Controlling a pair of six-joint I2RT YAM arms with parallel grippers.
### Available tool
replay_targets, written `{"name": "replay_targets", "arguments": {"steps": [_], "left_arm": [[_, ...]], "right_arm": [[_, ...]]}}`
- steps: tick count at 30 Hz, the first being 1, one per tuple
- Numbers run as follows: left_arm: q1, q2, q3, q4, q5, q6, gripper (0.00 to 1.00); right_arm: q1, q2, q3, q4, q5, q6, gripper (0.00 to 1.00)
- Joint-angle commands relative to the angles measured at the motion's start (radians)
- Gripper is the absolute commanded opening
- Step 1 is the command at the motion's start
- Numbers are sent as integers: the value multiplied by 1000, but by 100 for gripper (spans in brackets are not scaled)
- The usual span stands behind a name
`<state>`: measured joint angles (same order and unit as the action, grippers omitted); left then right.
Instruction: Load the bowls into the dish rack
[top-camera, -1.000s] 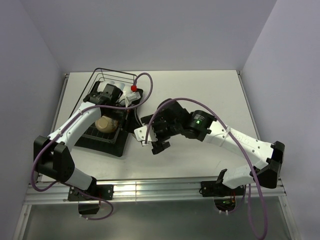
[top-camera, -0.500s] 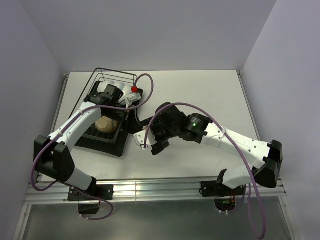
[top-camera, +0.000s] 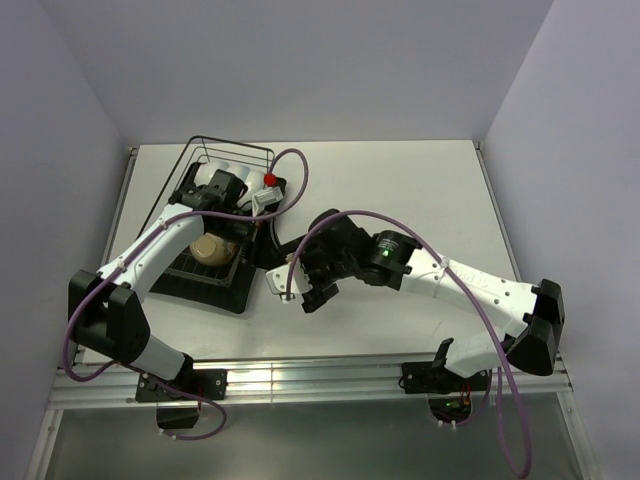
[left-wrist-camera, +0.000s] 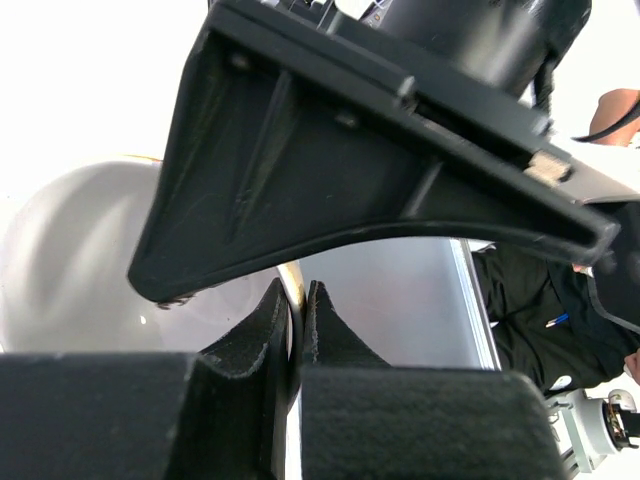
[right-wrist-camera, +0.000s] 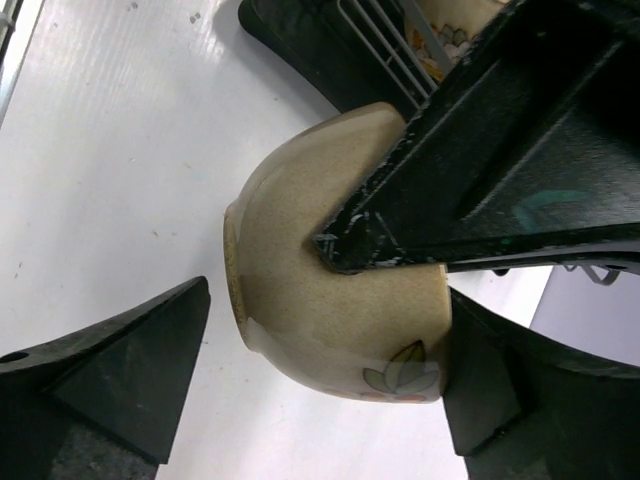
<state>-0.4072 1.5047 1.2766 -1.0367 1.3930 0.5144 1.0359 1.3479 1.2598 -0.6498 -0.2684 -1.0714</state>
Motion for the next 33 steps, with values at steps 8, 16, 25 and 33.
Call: {"name": "replay_targets", "arguments": {"steps": [8,16,25,33], "left_arm": [[-1,-11,52,7,264,32,0],[-1,-17,55,-9,238,45,6],[13,40,136,-189,156,220,29],[65,77,196,-333,140,388,36]], "right_arm": [[29,0,-27,41,54,16,79],[29,-1,-20,26,43,18,28],[29,-10,-3,-8,8,25,8],[26,-19,-3,-31,6,25,4]]}}
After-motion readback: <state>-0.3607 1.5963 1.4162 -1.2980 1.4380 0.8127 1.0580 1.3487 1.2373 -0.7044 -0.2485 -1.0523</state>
